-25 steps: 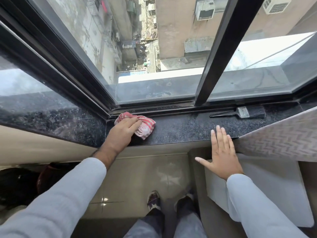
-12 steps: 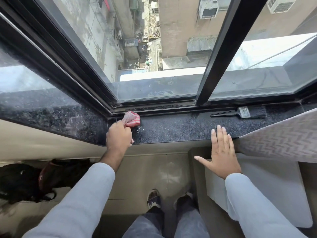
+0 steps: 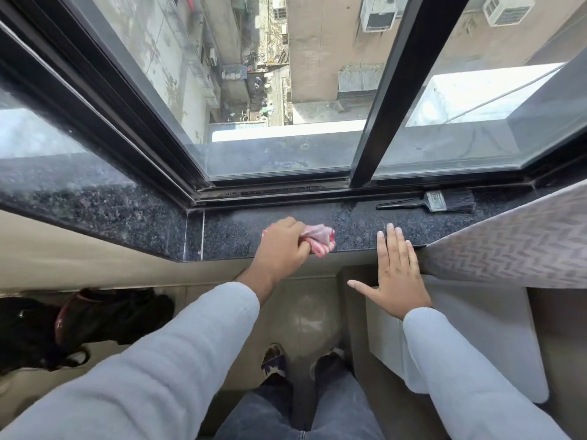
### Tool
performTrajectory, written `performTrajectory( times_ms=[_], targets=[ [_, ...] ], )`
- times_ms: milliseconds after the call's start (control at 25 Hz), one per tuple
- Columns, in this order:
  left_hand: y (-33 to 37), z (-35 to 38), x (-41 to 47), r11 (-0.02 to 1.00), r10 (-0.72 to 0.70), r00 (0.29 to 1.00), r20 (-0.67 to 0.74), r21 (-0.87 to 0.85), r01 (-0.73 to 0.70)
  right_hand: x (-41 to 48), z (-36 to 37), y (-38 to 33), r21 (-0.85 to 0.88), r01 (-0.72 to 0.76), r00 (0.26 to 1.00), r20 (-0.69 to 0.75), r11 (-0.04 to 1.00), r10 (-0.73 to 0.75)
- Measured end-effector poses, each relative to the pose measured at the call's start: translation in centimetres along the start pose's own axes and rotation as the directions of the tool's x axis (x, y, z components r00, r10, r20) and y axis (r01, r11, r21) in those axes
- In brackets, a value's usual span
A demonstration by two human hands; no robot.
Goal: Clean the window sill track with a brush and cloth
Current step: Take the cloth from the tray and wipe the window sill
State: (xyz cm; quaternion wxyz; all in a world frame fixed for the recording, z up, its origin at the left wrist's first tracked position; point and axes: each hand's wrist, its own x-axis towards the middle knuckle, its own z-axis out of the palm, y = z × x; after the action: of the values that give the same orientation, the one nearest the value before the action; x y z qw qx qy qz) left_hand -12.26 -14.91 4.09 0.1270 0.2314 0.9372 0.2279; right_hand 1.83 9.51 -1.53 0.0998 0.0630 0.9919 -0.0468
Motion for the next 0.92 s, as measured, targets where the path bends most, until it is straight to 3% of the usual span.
performTrajectory(
  times_ms=[80, 160, 240, 320, 440, 520, 640, 760, 840, 920],
  targets=[
    [-0.8, 1.1, -3.0, 0.985, 0.169, 0.982, 0.080, 0.020, -0.171, 0.0, -0.3, 0.1, -0.004, 0.004, 1.000, -0.010, 1.000, -0.004],
    [-1.7, 2.8, -5.9, 0.967, 0.225, 0.936, 0.272, 0.060, -0.250, 0.0, -0.9, 0.3, -0.008, 0.010, 1.000, -0.004, 1.000, -0.010],
    [-2.7, 4.6, -8.0, 0.970, 0.155, 0.893, 0.423, 0.106, -0.218, -0.3, -1.8, 0.7, 0.008, 0.020, 1.000, -0.001, 1.000, -0.020],
    [-3.5, 5.5, -8.2, 0.983, 0.026, 0.894, 0.447, 0.153, -0.105, -1.4, -2.2, 1.4, 0.047, 0.017, 1.000, -0.009, 0.999, -0.017],
    [-1.3, 5.6, -6.5, 0.985, -0.002, 0.870, 0.493, 0.153, -0.084, -7.2, -0.8, 3.9, 0.162, -0.163, 0.987, 0.028, 0.973, 0.161],
    [2.6, 5.3, -4.6, 0.972, 0.183, 0.854, 0.487, 0.039, -0.230, -12.6, 1.0, 5.6, 0.232, -0.352, 0.936, 0.097, 0.907, 0.339],
    [9.3, 5.3, -2.1, 0.842, 0.539, 0.785, 0.306, -0.202, -0.500, -19.1, 3.5, 7.5, 0.274, -0.557, 0.830, 0.143, 0.784, 0.539],
    [16.1, 7.6, 0.2, 0.621, 0.781, 0.572, 0.250, -0.218, -0.753, -22.8, 5.3, 8.8, 0.287, -0.651, 0.758, 0.188, 0.703, 0.625],
    [19.8, 10.6, 0.8, 0.462, 0.853, 0.398, 0.337, -0.136, -0.876, -24.0, 6.3, 9.0, 0.275, -0.657, 0.753, 0.191, 0.702, 0.630],
    [22.0, 14.0, 0.5, 0.347, 0.855, 0.273, 0.441, -0.096, -0.933, -24.8, 7.5, 9.1, 0.237, -0.636, 0.772, 0.207, 0.735, 0.601]
  ],
)
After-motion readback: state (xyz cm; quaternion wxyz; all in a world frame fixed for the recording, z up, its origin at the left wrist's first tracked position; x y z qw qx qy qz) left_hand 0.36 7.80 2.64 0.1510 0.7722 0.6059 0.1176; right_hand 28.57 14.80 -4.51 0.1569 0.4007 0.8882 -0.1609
